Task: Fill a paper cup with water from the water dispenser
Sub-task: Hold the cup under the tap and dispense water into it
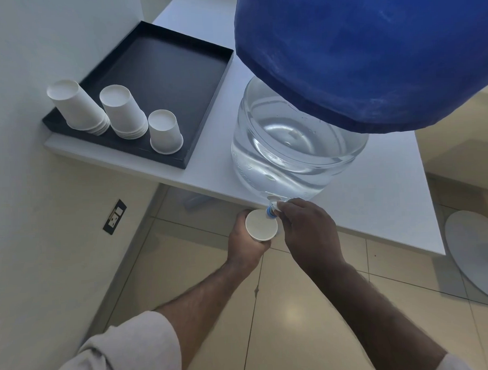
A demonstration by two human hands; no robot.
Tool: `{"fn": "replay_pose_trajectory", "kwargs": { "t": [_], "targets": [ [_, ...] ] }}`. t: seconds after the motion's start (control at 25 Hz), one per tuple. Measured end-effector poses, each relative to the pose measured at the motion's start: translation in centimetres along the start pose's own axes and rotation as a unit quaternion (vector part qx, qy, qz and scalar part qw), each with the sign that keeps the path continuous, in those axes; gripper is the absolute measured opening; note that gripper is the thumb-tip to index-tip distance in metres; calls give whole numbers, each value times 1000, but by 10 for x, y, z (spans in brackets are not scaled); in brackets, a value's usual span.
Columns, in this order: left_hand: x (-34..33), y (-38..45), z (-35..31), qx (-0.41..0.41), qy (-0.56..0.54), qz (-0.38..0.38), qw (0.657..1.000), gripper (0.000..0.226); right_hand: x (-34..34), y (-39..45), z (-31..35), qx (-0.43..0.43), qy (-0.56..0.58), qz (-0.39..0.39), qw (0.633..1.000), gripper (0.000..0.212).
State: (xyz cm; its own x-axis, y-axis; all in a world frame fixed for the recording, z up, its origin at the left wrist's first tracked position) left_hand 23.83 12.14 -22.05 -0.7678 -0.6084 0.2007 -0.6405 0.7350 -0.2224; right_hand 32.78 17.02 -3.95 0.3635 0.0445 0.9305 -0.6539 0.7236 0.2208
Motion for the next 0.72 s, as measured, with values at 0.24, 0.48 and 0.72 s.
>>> {"fn": "replay_pose_trajectory", "kwargs": {
  "t": [0.24,0.48,0.72],
  "targets": [
    [2,-2,-2,-2,-6,3,1000,71,-2,-2,0,4,5,-5,1000,10],
    [3,-3,-6,-2,-9,3,1000,70,-5,-5,0,3,1,2,1000,15],
    [3,-2,-6,-6,-4,-2,1000,71,-4,-6,2,5,-14,3,1000,15]
  ]
}}
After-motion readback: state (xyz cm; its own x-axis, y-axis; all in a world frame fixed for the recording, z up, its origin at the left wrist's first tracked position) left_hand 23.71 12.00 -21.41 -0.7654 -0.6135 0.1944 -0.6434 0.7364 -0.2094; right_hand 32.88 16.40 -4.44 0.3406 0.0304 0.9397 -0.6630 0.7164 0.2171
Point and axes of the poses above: each hand's wrist, its own y-axis towards the middle knuckle, its own x-axis out of the back of the hand, z = x × y, the point moved 7 cm from there along y, towards the middle knuckle, and after that the axes turned 1 degree about -x, right-handed, at the moved point
